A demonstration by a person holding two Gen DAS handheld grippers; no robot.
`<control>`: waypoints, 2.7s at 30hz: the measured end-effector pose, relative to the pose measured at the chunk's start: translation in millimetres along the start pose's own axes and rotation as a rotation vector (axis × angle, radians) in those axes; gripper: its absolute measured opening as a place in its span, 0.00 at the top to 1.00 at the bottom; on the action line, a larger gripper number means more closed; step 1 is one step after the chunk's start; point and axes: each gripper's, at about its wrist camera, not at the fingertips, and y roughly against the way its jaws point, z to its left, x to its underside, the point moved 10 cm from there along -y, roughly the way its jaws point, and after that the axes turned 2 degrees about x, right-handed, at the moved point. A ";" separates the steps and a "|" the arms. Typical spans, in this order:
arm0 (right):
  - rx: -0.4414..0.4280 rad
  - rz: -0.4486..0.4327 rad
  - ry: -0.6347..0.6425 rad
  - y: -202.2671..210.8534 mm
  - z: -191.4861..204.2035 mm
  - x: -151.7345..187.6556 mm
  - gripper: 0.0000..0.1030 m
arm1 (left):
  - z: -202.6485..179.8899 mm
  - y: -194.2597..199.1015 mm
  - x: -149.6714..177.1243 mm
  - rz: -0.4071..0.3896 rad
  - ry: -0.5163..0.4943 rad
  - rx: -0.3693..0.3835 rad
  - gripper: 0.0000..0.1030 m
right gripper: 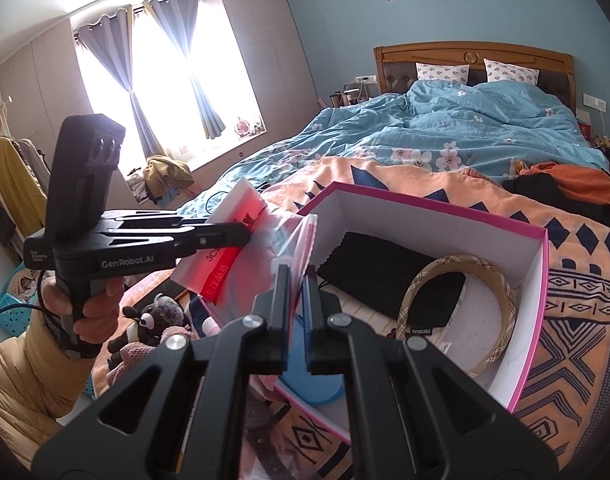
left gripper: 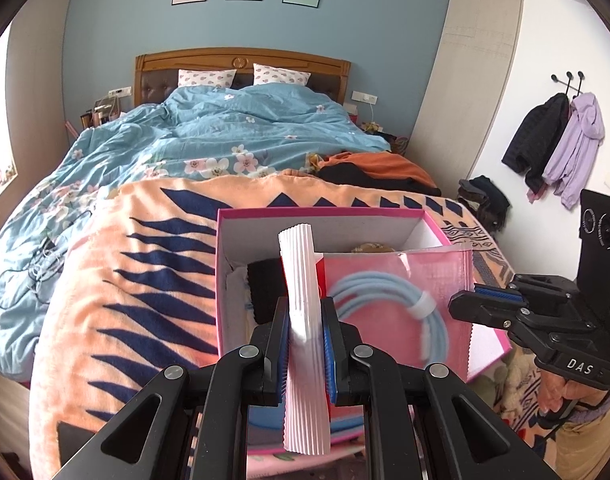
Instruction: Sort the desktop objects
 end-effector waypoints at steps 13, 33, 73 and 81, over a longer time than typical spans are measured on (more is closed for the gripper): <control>0.063 0.050 0.008 -29.1 -28.1 -14.3 0.94 | 11.7 -32.6 -15.6 0.032 0.033 -0.021 0.87; 0.125 0.159 -0.021 -73.0 -65.0 -17.4 0.94 | 27.0 -81.3 -21.0 0.104 0.042 -0.083 0.87; 0.314 0.447 -0.091 -152.5 -131.6 22.9 0.70 | 45.2 -106.8 -27.6 0.123 -0.005 -0.266 0.73; 0.298 0.374 -0.108 -133.3 -128.0 10.4 0.61 | 37.1 -94.2 -22.6 0.087 -0.014 -0.234 0.66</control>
